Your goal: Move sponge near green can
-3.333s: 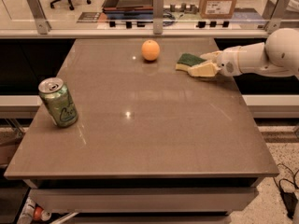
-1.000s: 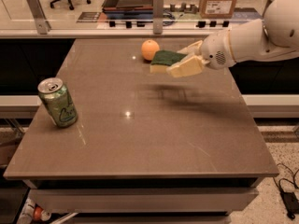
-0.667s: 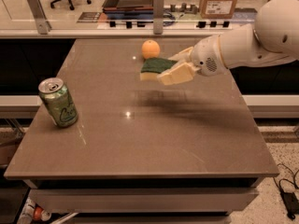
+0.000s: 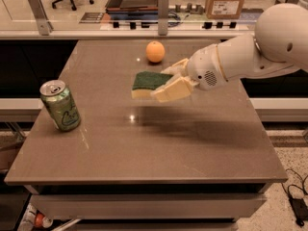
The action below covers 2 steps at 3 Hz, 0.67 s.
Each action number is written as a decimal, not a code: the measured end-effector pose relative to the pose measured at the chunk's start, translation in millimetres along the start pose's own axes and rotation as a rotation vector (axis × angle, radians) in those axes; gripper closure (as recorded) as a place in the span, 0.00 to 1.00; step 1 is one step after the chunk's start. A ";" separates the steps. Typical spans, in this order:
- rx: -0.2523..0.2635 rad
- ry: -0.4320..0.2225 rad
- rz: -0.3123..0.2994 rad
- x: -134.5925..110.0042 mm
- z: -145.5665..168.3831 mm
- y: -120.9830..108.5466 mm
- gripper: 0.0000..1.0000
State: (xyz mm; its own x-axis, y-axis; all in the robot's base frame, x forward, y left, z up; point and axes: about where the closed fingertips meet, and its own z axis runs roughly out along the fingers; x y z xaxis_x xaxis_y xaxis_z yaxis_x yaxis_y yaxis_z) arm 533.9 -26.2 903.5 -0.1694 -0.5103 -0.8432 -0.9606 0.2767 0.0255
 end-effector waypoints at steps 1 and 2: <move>0.006 0.046 -0.004 -1.1 13.7 20.6 1.00; 0.050 0.111 0.003 3.1 41.3 34.3 1.00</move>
Offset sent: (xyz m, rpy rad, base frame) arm -0.0271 0.0663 -0.0523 -0.1957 0.0091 -0.1180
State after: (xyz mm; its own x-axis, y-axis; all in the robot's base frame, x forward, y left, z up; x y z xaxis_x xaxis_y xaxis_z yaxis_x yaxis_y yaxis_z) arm 509.5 15.4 879.6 -0.1981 -0.5956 -0.7785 -0.9485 0.3168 -0.0010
